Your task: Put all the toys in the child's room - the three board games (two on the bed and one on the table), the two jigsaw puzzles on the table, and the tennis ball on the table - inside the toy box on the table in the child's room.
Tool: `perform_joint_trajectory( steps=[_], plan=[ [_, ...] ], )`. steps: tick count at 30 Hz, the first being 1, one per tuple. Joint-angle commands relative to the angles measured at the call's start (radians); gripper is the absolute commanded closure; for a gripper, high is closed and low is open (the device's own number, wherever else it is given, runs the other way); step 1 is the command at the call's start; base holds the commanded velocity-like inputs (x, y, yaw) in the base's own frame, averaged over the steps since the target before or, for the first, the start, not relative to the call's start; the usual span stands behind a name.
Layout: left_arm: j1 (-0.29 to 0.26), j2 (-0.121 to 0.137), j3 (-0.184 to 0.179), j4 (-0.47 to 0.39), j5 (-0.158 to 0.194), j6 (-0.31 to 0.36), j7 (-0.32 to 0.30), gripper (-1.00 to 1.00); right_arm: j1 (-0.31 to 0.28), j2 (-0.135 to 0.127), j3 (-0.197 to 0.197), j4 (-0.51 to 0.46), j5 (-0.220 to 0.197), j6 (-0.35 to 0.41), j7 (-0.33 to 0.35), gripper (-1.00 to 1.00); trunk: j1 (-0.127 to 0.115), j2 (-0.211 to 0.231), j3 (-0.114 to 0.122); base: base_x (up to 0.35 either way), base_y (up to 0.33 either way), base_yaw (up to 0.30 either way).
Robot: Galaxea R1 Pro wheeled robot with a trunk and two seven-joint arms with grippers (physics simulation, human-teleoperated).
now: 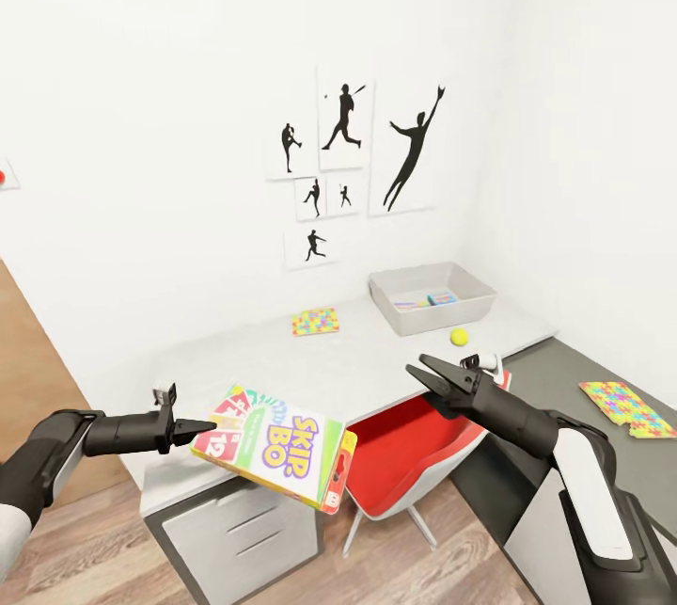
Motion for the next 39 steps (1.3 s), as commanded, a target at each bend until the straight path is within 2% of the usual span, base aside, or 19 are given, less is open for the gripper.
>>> perform_joint_trajectory(
  steps=[1, 31, 39],
  plan=[
    [-0.001, 0.0, -0.001, 0.0, 0.0, 0.01, -0.004, 1.0, -0.001, 0.0, -0.001, 0.0, 0.004, 0.004, 0.005, -1.0, 0.001, -0.002, -0.002, 0.0, 0.0, -0.074],
    [0.001, 0.002, -0.001, 0.0, 0.0, 0.01, -0.004, 1.0, -0.001, -0.002, -0.009, 0.002, 0.004, 0.004, 0.007, -1.0, 0.001, -0.002, 0.033, 0.0, 0.0, -0.188],
    [0.001, 0.002, 0.005, 0.001, 0.001, 0.009, -0.004, 1.0, -0.001, -0.013, -0.014, 0.004, 0.006, 0.004, 0.007, -1.0, 0.001, -0.002, 0.042, 0.0, 0.0, -0.197]
  ],
)
